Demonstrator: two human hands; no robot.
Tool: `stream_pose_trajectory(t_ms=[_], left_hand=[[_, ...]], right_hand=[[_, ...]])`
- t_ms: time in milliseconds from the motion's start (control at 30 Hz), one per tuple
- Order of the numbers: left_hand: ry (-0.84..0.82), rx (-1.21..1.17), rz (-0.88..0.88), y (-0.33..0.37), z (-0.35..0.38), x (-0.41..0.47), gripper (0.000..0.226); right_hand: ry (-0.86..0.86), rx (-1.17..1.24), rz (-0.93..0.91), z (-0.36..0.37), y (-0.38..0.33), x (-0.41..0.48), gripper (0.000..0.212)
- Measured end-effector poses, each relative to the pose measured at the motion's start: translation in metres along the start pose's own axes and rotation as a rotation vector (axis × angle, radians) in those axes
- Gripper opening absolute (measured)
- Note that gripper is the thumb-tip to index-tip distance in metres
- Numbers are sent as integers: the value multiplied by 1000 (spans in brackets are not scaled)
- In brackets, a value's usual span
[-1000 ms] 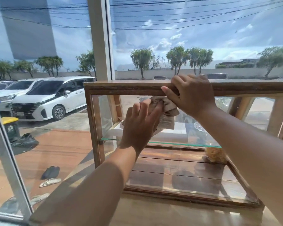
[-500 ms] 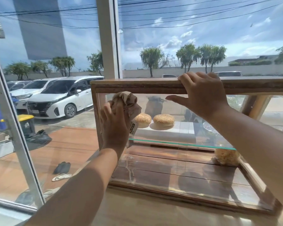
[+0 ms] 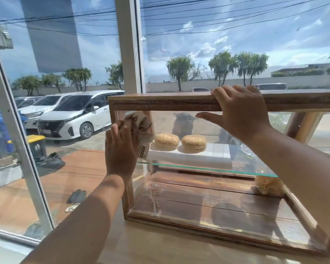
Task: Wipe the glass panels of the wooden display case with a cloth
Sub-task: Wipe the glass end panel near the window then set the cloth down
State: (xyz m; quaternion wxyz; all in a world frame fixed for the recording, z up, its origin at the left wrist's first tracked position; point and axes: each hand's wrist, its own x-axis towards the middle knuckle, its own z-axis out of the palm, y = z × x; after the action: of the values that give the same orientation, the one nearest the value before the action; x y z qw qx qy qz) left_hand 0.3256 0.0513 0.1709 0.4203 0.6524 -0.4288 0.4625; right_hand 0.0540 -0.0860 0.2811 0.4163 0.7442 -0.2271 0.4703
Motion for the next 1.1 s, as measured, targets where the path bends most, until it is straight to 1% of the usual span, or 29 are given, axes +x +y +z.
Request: stream_pose_trajectory(t_ms=[67,100,133,167,267,300,367,433,467,533,600,667,733,800,867,933,967,1033,1100], left_hand=[[1,-46,-90,18,4,-2,39],[19,-74,-89,32,6,-3,39],[38,-91,-40,47,8,-3,35],[57,-97,57,62,10,-4,32],[79,-82,403,95,18,-6,32],[72,-87,472,101,19,-5,33],[66,-95,527,100,20,-3,30],[83,-60,488,84,19,1,30],[92,-24,410,70,18,2,31],[93,42,173,36,14,4,37],[36,33,-7,12,7,0,40],[-17,-33,-63,6,1,-5,38],[-28,-105,-65,14,-2,-4,36],[-31,-133,20,33,-2,-4,39],[-24,-158,219,58,-1,-8,37],[-63,-201,419,86,2,-15,43],[-91,-213,486,96,4,-18,47],[-103,-200,533,100,8,-20,53],[-71,-130,479,80,10,-18,57]], right_hand=[[-6,-4,3,-1,0,0,66],[-8,-3,5,-1,0,0,67],[-8,-2,7,-2,0,0,67],[-8,-3,6,-1,0,0,67],[5,-13,10,1,-1,0,67],[10,-19,15,1,-1,0,67],[14,-22,15,1,-2,0,67],[26,-21,19,1,-2,0,66],[27,-19,20,1,-2,0,65],[26,-20,17,2,-2,0,65],[30,-28,14,2,-3,0,65],[25,-35,14,1,-3,0,65],[19,-41,13,1,-3,0,66],[23,-41,13,1,-3,0,66],[29,-41,14,1,-3,0,67],[29,-35,12,1,-4,0,68],[29,-30,12,0,-3,0,68],[34,-29,12,-1,-3,0,67],[36,-35,5,0,-3,0,67]])
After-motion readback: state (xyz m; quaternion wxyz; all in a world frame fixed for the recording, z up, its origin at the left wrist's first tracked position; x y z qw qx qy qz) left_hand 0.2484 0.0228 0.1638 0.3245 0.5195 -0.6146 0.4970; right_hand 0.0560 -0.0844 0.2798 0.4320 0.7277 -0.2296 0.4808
